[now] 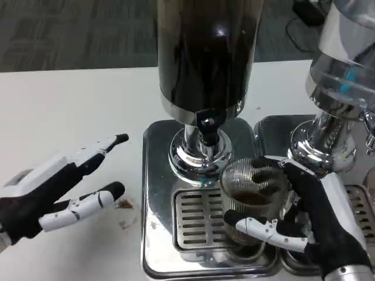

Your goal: Grasp the cup under the faucet to collect the drink, then remove the cup.

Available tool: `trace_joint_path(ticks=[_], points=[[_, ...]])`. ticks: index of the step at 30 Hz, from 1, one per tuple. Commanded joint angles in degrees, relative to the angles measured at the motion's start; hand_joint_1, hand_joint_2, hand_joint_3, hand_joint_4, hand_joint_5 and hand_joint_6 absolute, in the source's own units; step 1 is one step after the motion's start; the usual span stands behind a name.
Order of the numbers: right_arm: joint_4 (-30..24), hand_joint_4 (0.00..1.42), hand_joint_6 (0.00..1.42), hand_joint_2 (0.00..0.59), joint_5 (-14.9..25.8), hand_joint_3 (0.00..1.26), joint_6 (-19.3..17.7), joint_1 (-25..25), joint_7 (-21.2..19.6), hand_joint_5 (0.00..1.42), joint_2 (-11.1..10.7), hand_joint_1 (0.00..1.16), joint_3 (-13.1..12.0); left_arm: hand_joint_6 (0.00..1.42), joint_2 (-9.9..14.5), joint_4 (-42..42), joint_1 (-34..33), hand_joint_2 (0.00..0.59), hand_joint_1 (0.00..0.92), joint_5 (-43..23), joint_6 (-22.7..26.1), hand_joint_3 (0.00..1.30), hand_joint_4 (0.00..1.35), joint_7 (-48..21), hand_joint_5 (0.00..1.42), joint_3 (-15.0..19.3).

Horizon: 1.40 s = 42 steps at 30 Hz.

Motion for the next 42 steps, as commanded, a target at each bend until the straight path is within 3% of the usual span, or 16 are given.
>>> trace_joint_path(ticks=[1, 5, 12, 17, 21, 34, 38, 42], points=[[-5.21, 0.57, 1.17, 0.151, 1.22, 0.48, -0.24, 2.01, 0.27, 0.82, 0.57, 0.98, -0.32, 0.0, 1.91, -0.45, -0.97, 0.238, 0.0, 1.33, -0.97, 0.0, 0.0, -1.73, 0.0, -0.9], [-9.05, 0.57, 1.18, 0.151, 1.95, 0.48, 1.09, 3.62, 2.48, 0.82, -0.13, 0.98, -0.77, 0.0, 3.76, -2.0, -0.91, 0.238, 0.0, 2.5, -1.46, 0.0, 0.0, -2.76, 0.0, -0.86], [-11.18, 0.57, 1.18, 0.151, 3.09, 0.49, 1.51, 5.13, 3.73, 0.82, 0.02, 0.98, -1.53, 0.0, 5.64, -4.23, 0.4, 0.232, 0.0, 2.94, -2.6, 0.0, 0.0, -2.84, 0.0, -0.31], [-15.84, 0.57, 1.18, 0.151, 3.51, 0.49, 2.8, 7.27, 4.86, 0.83, 0.55, 0.98, -1.35, 0.0, 6.68, -9.03, 2.41, 0.227, 0.0, 2.56, -2.4, 0.0, 0.0, -2.75, 0.0, 1.15], [-20.93, 0.57, 1.18, 0.151, 2.76, 0.49, 4.42, 8.98, 7.02, 0.83, -0.25, 0.98, -1.09, 0.0, 7.42, -11.88, 3.63, 0.227, 0.0, 0.86, -1.04, 0.0, 0.0, -3.7, 0.0, 2.04], [-25.59, 0.58, 1.18, 0.151, 3.61, 0.49, 4.1, 11.48, 9.3, 0.82, -0.41, 0.98, -1.52, 0.0, 8.64, -18.85, 8.37, 0.253, 0.0, -1.86, 1.79, 0.0, 0.0, -5.49, 0.0, 5.26], [-27.17, 0.58, 1.17, 0.155, 4.24, 0.49, 5.02, 12.46, 9.33, 0.82, 0.21, 0.98, -2.58, 0.0, 8.68, -21.9, 10.96, 0.257, 0.0, -3.86, 4.59, 0.0, 0.0, -6.71, 0.0, 7.21], [-26.98, 0.58, 1.16, 0.157, 5.84, 0.49, 4.52, 11.46, 10.53, 0.82, -0.74, 0.97, -3.99, 0.0, 8.65, -23.49, 11.69, 0.256, 0.0, -4.62, 6.09, 0.0, 0.0, -7.99, 0.0, 7.85]])
